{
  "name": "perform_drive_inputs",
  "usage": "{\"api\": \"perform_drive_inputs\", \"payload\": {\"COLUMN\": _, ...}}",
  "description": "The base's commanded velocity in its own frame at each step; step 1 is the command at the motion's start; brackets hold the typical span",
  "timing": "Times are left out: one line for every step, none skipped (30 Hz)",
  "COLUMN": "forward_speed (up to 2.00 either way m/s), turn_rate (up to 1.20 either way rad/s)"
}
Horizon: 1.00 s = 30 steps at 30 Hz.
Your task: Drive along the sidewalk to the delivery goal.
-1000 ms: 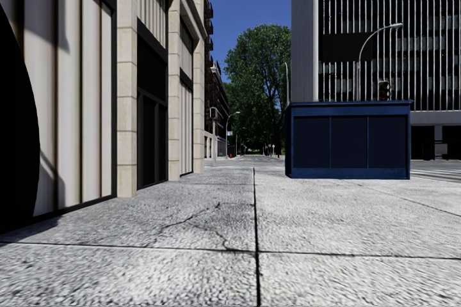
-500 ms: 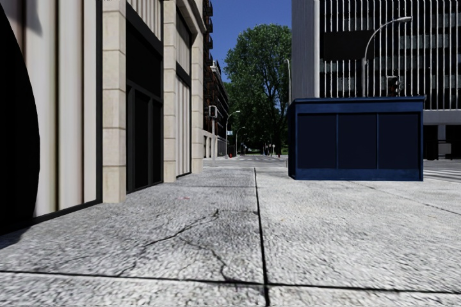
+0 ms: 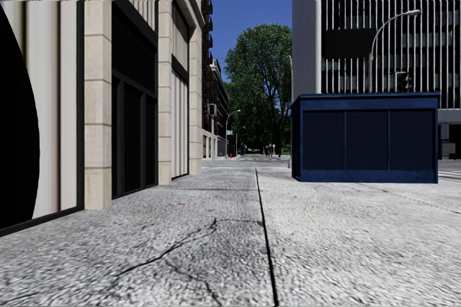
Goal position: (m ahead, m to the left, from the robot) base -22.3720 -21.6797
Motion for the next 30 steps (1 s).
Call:
{"api": "perform_drive_inputs", "payload": {"forward_speed": 1.00, "turn_rate": 0.00}}
{"api": "perform_drive_inputs", "payload": {"forward_speed": 1.00, "turn_rate": 0.00}}
{"api": "perform_drive_inputs", "payload": {"forward_speed": 1.00, "turn_rate": 0.00}}
{"api": "perform_drive_inputs", "payload": {"forward_speed": 1.00, "turn_rate": 0.00}}
{"api": "perform_drive_inputs", "payload": {"forward_speed": 1.00, "turn_rate": 0.00}}
{"api": "perform_drive_inputs", "payload": {"forward_speed": 1.00, "turn_rate": 0.00}}
{"api": "perform_drive_inputs", "payload": {"forward_speed": 1.00, "turn_rate": 0.00}}
{"api": "perform_drive_inputs", "payload": {"forward_speed": 1.00, "turn_rate": 0.00}}
{"api": "perform_drive_inputs", "payload": {"forward_speed": 1.00, "turn_rate": 0.00}}
{"api": "perform_drive_inputs", "payload": {"forward_speed": 1.00, "turn_rate": 0.00}}
{"api": "perform_drive_inputs", "payload": {"forward_speed": 1.00, "turn_rate": 0.00}}
{"api": "perform_drive_inputs", "payload": {"forward_speed": 1.00, "turn_rate": 0.00}}
{"api": "perform_drive_inputs", "payload": {"forward_speed": 1.00, "turn_rate": 0.00}}
{"api": "perform_drive_inputs", "payload": {"forward_speed": 1.00, "turn_rate": 0.00}}
{"api": "perform_drive_inputs", "payload": {"forward_speed": 1.00, "turn_rate": 0.00}}
{"api": "perform_drive_inputs", "payload": {"forward_speed": 1.00, "turn_rate": 0.00}}
{"api": "perform_drive_inputs", "payload": {"forward_speed": 1.00, "turn_rate": 0.00}}
{"api": "perform_drive_inputs", "payload": {"forward_speed": 1.00, "turn_rate": 0.00}}
{"api": "perform_drive_inputs", "payload": {"forward_speed": 1.00, "turn_rate": 0.00}}
{"api": "perform_drive_inputs", "payload": {"forward_speed": 1.00, "turn_rate": 0.00}}
{"api": "perform_drive_inputs", "payload": {"forward_speed": 1.00, "turn_rate": 0.00}}
{"api": "perform_drive_inputs", "payload": {"forward_speed": 1.00, "turn_rate": 0.00}}
{"api": "perform_drive_inputs", "payload": {"forward_speed": 1.00, "turn_rate": 0.00}}
{"api": "perform_drive_inputs", "payload": {"forward_speed": 1.00, "turn_rate": 0.00}}
{"api": "perform_drive_inputs", "payload": {"forward_speed": 1.00, "turn_rate": 0.00}}
{"api": "perform_drive_inputs", "payload": {"forward_speed": 1.00, "turn_rate": 0.00}}
{"api": "perform_drive_inputs", "payload": {"forward_speed": 1.00, "turn_rate": 0.00}}
{"api": "perform_drive_inputs", "payload": {"forward_speed": 1.00, "turn_rate": 0.00}}
{"api": "perform_drive_inputs", "payload": {"forward_speed": 1.01, "turn_rate": 0.00}}
{"api": "perform_drive_inputs", "payload": {"forward_speed": 1.01, "turn_rate": 0.00}}
